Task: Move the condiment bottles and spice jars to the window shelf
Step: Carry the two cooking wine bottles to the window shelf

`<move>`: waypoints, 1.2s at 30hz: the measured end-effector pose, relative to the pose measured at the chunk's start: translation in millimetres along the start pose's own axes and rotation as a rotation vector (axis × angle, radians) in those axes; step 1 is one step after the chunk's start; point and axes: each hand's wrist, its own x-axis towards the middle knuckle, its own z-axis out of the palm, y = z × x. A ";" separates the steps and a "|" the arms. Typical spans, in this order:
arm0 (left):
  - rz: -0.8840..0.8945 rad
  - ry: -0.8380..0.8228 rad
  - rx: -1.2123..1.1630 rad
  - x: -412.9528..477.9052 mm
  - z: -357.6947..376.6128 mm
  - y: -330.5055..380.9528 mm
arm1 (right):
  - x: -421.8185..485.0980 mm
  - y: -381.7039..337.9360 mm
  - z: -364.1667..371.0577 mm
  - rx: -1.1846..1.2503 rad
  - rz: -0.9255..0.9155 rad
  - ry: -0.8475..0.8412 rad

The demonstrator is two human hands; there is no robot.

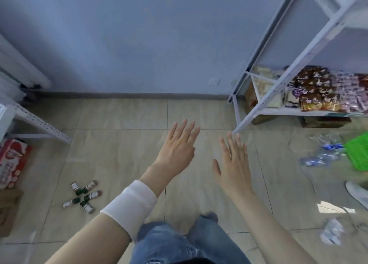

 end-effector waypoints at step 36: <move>0.609 0.414 -0.051 552.1 -45.1 400.6 | 221.3 566.8 -172.0 -0.021 0.454 0.325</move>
